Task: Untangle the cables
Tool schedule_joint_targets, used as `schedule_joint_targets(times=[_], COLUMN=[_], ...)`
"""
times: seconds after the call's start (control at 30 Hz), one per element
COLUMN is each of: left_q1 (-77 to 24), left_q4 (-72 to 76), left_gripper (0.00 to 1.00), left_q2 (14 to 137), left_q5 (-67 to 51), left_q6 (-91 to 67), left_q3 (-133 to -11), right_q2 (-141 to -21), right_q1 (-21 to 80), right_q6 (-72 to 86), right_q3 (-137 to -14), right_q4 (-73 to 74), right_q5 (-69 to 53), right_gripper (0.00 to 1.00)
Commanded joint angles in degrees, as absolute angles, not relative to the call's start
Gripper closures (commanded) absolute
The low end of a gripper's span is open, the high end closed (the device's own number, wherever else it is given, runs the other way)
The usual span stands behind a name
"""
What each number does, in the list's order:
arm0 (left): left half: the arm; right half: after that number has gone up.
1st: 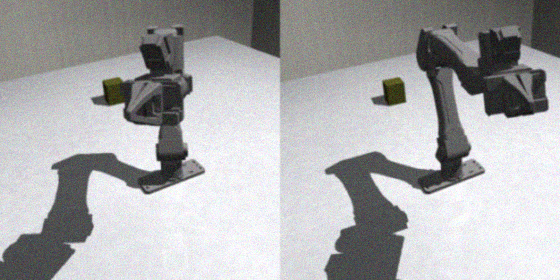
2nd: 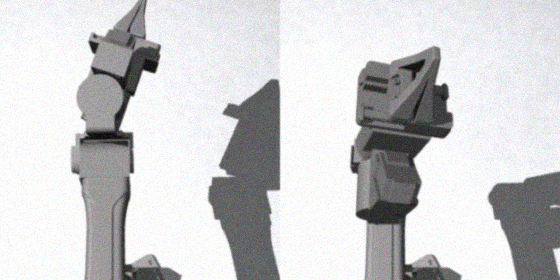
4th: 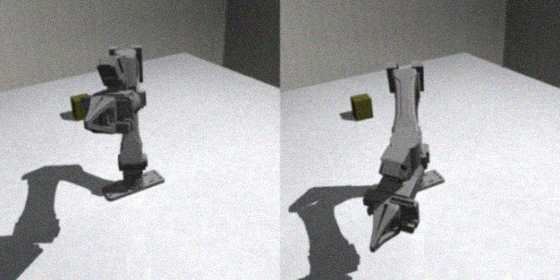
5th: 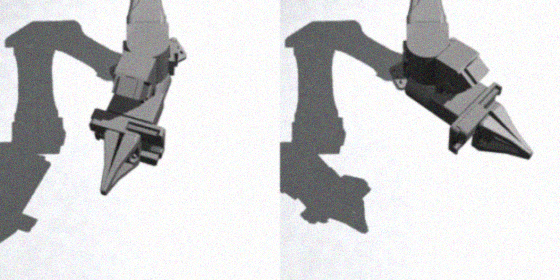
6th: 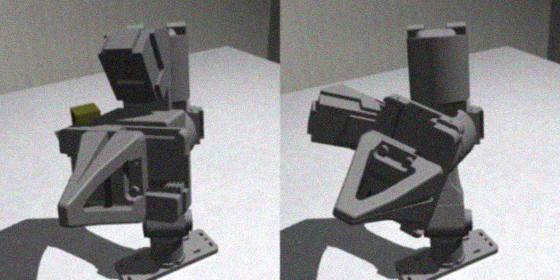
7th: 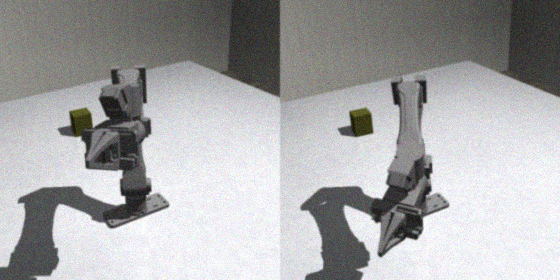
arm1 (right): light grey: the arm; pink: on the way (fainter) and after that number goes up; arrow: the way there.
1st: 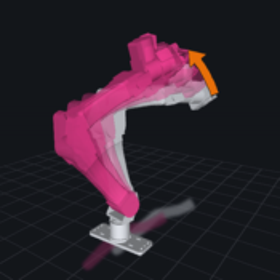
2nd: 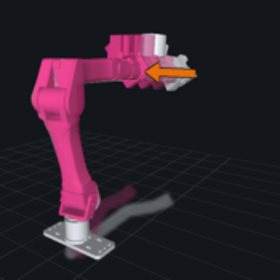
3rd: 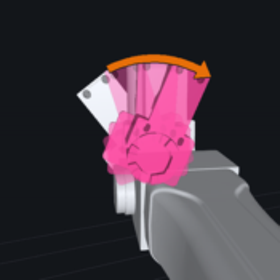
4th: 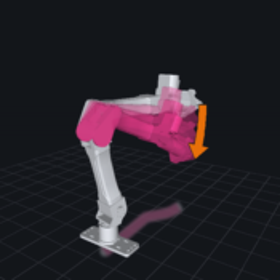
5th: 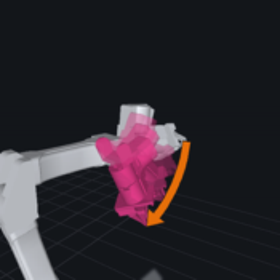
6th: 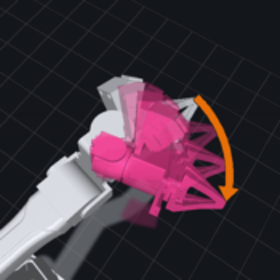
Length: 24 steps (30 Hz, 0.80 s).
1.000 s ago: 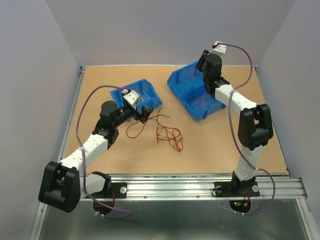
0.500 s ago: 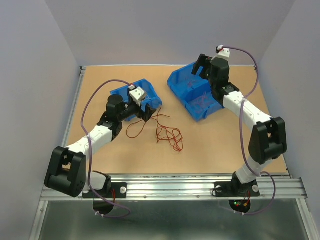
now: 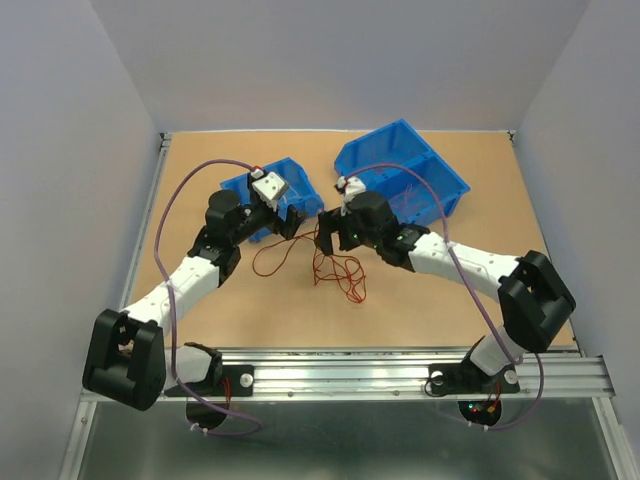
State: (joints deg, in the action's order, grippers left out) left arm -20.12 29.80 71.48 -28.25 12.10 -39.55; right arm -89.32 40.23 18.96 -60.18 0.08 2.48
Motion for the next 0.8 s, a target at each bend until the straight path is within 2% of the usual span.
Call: schedule_joint_targets(times=[0.0, 0.2, 0.33, 0.5, 0.57, 0.6, 0.67, 0.7, 0.73, 0.77], left_q1=[-19.34, -14.34, -12.31, -12.22, -12.22, -12.22, -12.22, -12.22, -12.22, -12.22], left_q4=[34.7, 39.37, 41.92, 42.63, 42.63, 42.63, 42.71, 42.71, 42.71, 42.71], left_gripper=[0.01, 0.04, 0.05, 0.05, 0.06, 0.06, 0.06, 0.06, 0.06, 0.07], left_q2=[65.84, 63.28, 62.75, 63.1, 63.54, 63.72, 64.24, 64.25, 64.34, 64.25], left_q5=[-25.05, -23.55, -23.47, -24.52, -24.78, -24.79, -25.4, -25.57, -25.66, -25.84], left_q6=[12.23, 5.82, 4.13, 4.13, 4.31, 4.39, 4.74, 4.92, 5.01, 5.27], left_q3=[-38.42, -36.3, -35.16, -34.98, -35.16, -35.24, -35.24, -35.24, -35.24, -35.24], right_q2=[-90.26, -94.12, -97.73, -103.17, -106.34, -107.3, -108.9, -108.55, -107.76, -104.62], right_q1=[46.31, 48.51, 49.13, 50.62, 51.76, 52.12, 53.17, 53.43, 53.44, 53.52], right_q6=[9.95, 7.55, 9.31, 9.75, 9.49, 9.32, 9.4, 9.49, 9.93, 10.11], right_q3=[-62.75, -63.54, -65.3, -68.46, -70.47, -71.1, -72.07, -72.24, -71.64, -71.11], right_q4=[2.28, 2.37, 2.37, 2.11, 1.93, 2.02, 2.2, 2.28, 2.29, 2.02], right_q5=[2.72, 5.8, 4.48, 9.75, 10.46, 10.46, 10.46, 10.98, 11.42, 12.56], right_gripper=[0.11, 0.18, 0.18, 0.18, 0.21, 0.26, 0.42, 0.54, 0.8, 0.9])
